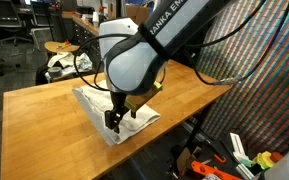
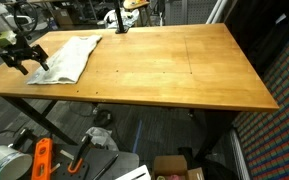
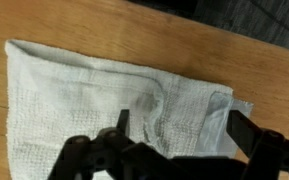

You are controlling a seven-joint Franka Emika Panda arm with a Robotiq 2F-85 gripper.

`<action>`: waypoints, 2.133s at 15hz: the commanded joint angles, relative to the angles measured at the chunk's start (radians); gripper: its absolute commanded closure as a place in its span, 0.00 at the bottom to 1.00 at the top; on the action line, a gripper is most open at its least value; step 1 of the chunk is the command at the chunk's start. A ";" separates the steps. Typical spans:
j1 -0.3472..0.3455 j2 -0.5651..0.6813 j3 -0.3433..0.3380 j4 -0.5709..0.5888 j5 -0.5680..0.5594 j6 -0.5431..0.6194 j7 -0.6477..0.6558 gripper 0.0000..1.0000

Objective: Fold the cloth

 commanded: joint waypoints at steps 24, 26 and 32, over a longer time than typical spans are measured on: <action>-0.012 -0.017 -0.033 0.034 0.053 -0.022 -0.097 0.96; -0.014 -0.052 -0.021 0.019 0.078 -0.032 -0.150 0.96; 0.000 -0.094 0.005 -0.009 0.123 -0.023 -0.210 0.98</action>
